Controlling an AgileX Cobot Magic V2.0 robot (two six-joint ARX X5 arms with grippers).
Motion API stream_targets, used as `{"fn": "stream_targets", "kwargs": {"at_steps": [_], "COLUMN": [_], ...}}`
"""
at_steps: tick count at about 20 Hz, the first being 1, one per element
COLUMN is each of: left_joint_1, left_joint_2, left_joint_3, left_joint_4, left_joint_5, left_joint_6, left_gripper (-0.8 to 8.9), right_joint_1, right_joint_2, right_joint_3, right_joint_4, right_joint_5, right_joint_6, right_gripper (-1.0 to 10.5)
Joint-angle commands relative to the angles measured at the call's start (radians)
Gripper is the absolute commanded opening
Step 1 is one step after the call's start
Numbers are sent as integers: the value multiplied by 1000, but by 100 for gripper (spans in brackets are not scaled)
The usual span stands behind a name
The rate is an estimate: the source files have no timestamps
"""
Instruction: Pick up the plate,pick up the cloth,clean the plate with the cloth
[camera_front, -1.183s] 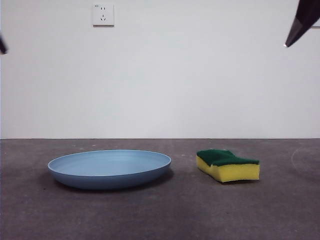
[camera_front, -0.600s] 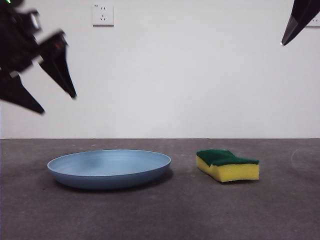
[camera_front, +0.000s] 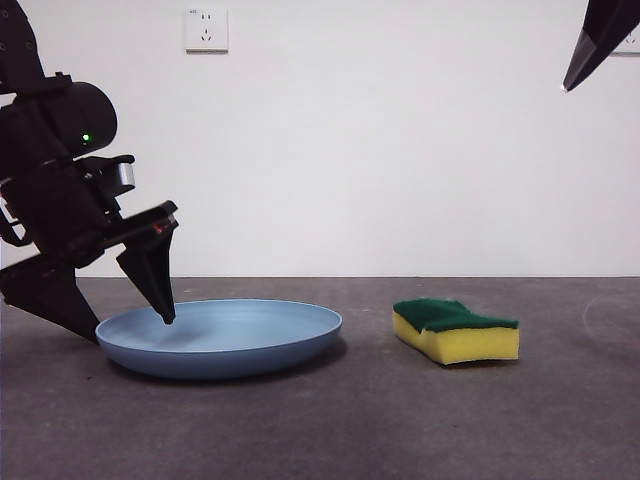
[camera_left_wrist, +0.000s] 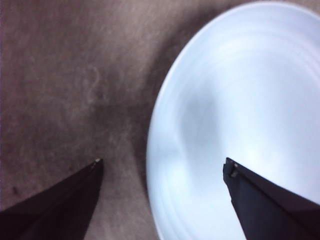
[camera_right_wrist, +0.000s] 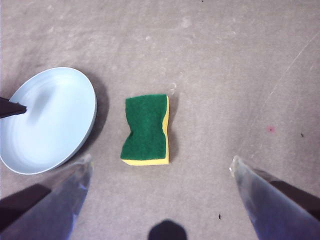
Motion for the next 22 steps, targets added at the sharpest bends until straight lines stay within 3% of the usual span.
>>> {"fn": "stream_targets", "kwargs": {"at_steps": [1, 2, 10, 17, 22], "left_joint_1": [-10, -11, -18, -50, -50], "left_joint_2": [26, 26, -60, -338, -451], "left_joint_3": [-7, -7, -7, -7, -7], "left_joint_4": [-2, 0, -2, -74, -129], "left_joint_5": [1, 3, 2, 0, -31], "left_joint_6": [4, 5, 4, 5, 7], "left_gripper": [167, -24, -6, -7, -6], "right_joint_1": [1, 2, 52, 177, 226], "right_joint_2": [1, 1, 73, 428, 686], "right_joint_3": [1, 1, 64, 278, 347], "right_joint_4": [5, 5, 2, -24, -15], "right_joint_5": [-2, -2, -2, 11, 81], "right_joint_6": [-6, -6, -23, -125, -154], "right_gripper": [473, 473, 472, 469, 468]}}
